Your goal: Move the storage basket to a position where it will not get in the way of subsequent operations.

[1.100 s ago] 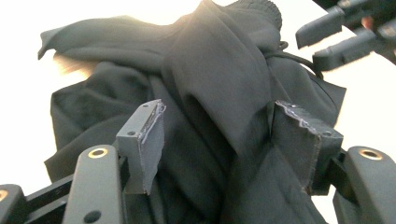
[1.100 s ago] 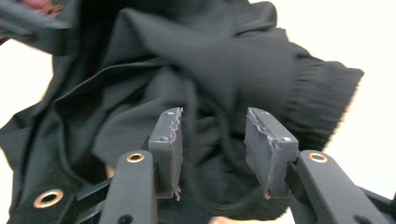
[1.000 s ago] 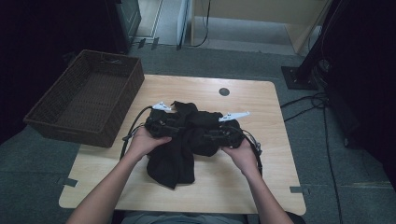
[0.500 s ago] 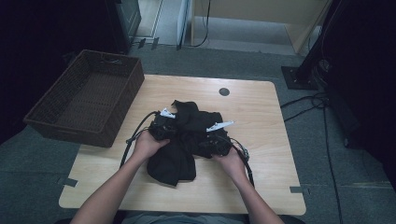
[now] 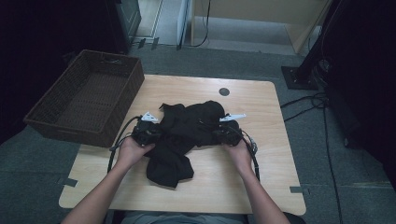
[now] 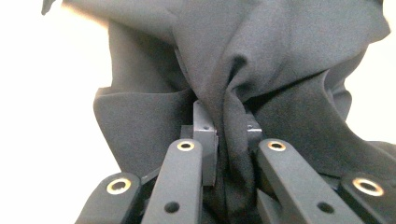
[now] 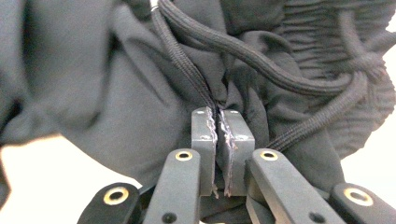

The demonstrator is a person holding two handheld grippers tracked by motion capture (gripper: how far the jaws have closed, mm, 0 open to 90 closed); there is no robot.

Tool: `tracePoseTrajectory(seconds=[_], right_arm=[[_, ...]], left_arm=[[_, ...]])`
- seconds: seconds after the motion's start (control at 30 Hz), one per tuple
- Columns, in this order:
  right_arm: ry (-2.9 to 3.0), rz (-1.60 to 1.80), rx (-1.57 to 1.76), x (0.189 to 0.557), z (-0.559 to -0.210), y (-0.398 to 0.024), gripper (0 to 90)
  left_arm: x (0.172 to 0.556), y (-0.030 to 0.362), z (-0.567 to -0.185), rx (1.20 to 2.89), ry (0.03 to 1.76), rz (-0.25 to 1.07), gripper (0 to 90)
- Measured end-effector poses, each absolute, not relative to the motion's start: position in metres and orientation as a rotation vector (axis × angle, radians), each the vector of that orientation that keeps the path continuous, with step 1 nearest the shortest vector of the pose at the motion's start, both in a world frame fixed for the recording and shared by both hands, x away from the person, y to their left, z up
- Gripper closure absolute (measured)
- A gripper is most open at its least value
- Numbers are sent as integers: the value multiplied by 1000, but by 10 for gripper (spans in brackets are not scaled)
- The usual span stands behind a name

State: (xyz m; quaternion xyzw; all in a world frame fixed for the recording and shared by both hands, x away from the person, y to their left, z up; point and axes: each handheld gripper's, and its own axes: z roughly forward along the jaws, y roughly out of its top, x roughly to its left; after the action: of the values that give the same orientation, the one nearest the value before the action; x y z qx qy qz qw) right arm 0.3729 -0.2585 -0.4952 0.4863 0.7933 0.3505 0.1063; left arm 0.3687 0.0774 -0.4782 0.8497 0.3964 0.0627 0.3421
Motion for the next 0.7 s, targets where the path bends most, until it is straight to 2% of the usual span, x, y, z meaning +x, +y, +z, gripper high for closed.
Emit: tracePoseTrajectory(seconds=[0.17,0.47,0.57,0.7], right_arm=[[2296,1031,1458,385,-496,-267,843],[2234,1006,1450,412,-497,-271,829],[2223,1006,1439,413,-497,-269,788],[2205,1072,1441,410,-488,-267,669]], left_arm=[[355,84,-486,2196,1041,116,836],[328,73,-493,2167,1018,52,818],[326,73,-492,2165,1022,47,777],[325,76,-489,2132,1039,69,609]])
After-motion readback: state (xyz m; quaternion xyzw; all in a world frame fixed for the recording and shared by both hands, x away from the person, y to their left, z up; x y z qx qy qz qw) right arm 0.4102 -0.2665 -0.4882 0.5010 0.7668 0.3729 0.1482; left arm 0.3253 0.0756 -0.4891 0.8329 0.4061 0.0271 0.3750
